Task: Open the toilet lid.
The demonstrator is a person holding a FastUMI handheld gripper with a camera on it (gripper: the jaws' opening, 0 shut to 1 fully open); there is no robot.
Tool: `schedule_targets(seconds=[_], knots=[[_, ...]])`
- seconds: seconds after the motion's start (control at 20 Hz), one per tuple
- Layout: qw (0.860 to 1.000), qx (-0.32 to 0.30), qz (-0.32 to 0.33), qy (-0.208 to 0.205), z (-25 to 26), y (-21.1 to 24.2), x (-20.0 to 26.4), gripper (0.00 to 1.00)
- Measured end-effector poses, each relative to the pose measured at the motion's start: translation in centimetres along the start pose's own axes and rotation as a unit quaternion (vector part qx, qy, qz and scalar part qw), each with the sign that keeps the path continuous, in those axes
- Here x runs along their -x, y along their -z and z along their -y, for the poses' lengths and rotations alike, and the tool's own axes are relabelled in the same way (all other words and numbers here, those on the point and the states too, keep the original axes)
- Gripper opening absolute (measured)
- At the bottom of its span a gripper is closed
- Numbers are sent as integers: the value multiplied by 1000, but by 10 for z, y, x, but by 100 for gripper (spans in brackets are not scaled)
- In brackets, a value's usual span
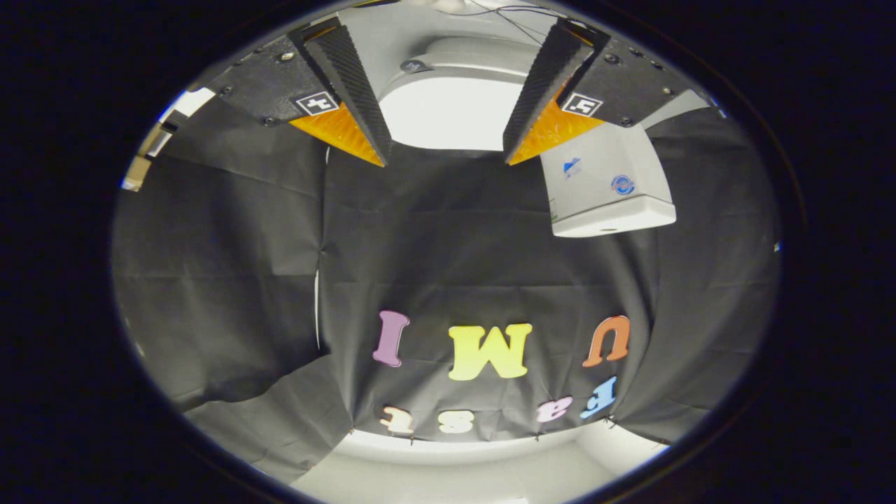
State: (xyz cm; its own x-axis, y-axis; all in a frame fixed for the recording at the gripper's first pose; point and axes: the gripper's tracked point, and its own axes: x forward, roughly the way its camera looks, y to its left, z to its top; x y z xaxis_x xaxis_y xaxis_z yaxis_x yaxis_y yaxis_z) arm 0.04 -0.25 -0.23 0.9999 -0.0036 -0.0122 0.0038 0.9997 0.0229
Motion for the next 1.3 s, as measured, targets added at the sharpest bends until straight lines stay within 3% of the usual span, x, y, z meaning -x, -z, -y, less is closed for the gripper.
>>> schedule_targets(seconds=[0.55,0.9,1.1,1.3], knots=[[1000,1,-3,-4,-3,0,-11,100],[999,-35,-14,-1,29,1,-61,100],[993,-98,-59,3,64,38,-98,100],[977,-177,-121,-2,93,99,-125,98]])
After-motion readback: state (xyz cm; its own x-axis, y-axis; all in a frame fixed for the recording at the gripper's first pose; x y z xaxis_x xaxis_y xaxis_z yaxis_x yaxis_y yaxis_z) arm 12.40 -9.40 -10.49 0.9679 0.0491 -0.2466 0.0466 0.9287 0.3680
